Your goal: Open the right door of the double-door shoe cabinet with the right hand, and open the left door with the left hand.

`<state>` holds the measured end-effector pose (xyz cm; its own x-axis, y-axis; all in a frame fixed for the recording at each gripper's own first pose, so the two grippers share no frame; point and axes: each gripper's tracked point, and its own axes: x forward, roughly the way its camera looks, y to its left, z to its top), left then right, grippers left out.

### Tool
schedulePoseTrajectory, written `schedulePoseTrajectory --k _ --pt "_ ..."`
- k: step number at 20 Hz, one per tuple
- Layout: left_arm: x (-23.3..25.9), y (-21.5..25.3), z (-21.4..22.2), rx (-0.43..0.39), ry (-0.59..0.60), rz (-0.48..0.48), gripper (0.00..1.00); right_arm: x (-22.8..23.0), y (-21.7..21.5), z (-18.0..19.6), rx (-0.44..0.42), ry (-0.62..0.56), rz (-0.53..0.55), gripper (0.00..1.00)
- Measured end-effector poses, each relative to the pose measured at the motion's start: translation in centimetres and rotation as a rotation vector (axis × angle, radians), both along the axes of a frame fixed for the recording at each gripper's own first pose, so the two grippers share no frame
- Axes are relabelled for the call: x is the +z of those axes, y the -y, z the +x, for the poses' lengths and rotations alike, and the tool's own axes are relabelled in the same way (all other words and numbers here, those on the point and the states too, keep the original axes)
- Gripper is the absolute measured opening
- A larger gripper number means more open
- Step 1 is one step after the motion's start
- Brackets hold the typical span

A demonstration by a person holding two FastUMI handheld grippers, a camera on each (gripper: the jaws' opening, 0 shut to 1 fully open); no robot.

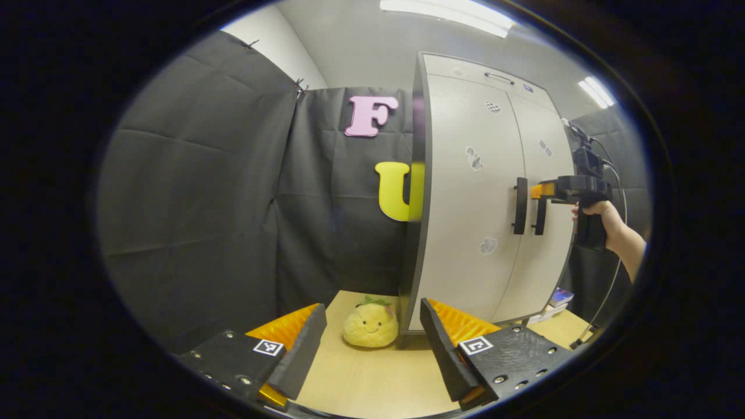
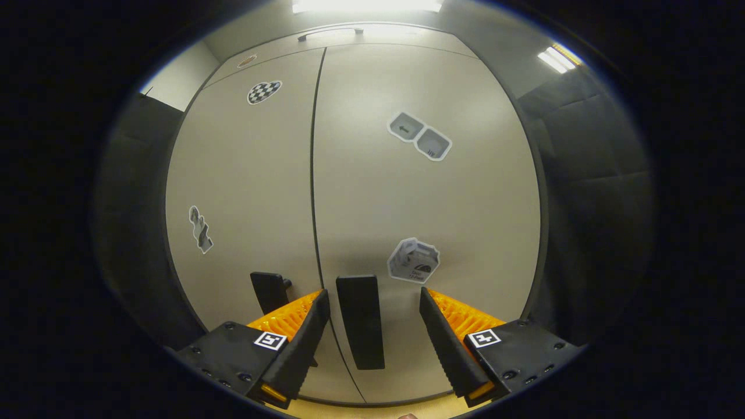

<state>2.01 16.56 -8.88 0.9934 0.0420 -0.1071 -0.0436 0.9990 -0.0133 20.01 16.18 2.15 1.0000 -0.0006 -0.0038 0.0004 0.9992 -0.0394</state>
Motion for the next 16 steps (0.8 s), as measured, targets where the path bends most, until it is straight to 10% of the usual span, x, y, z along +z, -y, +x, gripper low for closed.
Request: schedulePoseTrajectory --k 3,6,16 --pt "-0.28 -0.2 0.34 -0.007 -0.004 0.002 0.93 -0.74 -0.12 0.47 -0.011 -0.016 -0.014 0.77" --pt "-0.34 -0.23 0.63 -0.017 -0.004 0.001 0.92 -0.78 -0.63 0.54 0.0 -0.014 -0.027 0.34" --pt "-1.0 0.09 0.05 -0.026 -0.019 -0.009 0.92 -0.92 -0.73 0.35 0.023 -0.048 -0.009 0.17"
